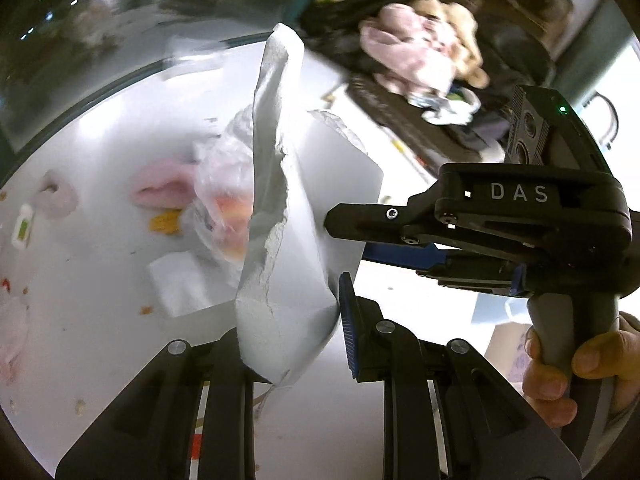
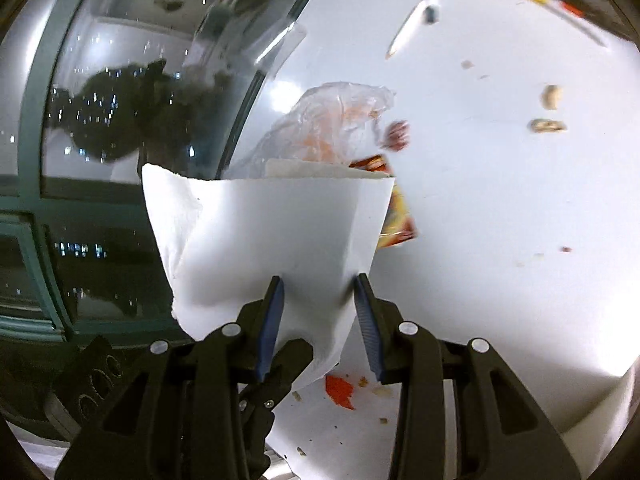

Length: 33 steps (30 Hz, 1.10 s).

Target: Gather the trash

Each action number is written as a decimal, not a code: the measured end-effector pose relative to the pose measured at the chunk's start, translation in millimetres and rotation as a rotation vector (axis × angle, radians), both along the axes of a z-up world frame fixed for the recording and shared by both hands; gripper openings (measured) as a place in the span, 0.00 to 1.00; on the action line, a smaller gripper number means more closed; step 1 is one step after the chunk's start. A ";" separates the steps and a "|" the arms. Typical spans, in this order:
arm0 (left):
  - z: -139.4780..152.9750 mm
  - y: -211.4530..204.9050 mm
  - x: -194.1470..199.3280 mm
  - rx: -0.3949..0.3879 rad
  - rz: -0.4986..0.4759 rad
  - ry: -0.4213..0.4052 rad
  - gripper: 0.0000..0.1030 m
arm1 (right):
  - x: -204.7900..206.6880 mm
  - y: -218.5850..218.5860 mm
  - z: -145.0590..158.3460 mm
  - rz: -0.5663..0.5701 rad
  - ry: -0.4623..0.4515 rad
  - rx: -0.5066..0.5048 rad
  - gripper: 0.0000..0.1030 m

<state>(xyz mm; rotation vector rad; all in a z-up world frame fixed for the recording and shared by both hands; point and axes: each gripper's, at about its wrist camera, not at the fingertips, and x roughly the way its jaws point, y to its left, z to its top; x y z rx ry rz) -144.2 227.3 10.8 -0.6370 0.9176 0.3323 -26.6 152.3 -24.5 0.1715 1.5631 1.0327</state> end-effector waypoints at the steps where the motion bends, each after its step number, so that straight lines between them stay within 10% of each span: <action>1: 3.7 -9.3 4.8 0.005 -0.021 -0.004 0.19 | 3.5 -7.8 2.9 -0.015 -0.001 0.006 0.35; 13: 29.9 -83.7 74.1 0.029 -0.203 -0.033 0.19 | 67.7 -115.2 23.4 -0.186 -0.010 0.067 0.35; 33: 82.7 -306.1 306.7 0.070 -0.762 -0.157 0.19 | 213.4 -388.0 72.1 -0.736 -0.121 0.149 0.35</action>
